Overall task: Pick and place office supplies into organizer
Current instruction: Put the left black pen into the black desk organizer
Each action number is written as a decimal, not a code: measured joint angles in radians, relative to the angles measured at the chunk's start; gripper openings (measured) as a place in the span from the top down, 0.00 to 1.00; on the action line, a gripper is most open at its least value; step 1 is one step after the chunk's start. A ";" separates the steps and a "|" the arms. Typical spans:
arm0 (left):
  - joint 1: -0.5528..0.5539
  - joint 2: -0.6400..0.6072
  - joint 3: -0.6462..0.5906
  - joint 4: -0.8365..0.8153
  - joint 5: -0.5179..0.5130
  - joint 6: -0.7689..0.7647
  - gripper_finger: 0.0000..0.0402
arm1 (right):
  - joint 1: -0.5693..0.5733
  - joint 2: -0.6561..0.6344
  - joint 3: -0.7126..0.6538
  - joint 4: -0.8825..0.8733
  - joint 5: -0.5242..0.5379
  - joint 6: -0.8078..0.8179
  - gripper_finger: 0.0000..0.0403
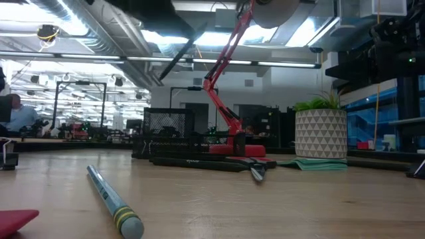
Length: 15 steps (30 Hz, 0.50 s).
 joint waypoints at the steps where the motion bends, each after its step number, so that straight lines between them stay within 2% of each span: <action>1: 0.016 -0.002 -0.010 0.026 0.015 -0.005 0.94 | 0.000 0.000 0.000 0.000 0.000 0.000 0.59; 8: 0.133 -0.002 -0.132 0.230 0.093 -0.064 0.94 | 0.000 0.000 0.000 0.000 0.000 0.000 0.59; 11: 0.168 -0.001 -0.166 0.245 0.136 -0.077 0.94 | 0.000 0.000 0.000 0.000 0.000 0.000 0.59; 15: 0.184 -0.001 -0.215 0.295 0.143 -0.085 0.94 | 0.000 0.000 0.000 0.000 0.000 0.004 0.59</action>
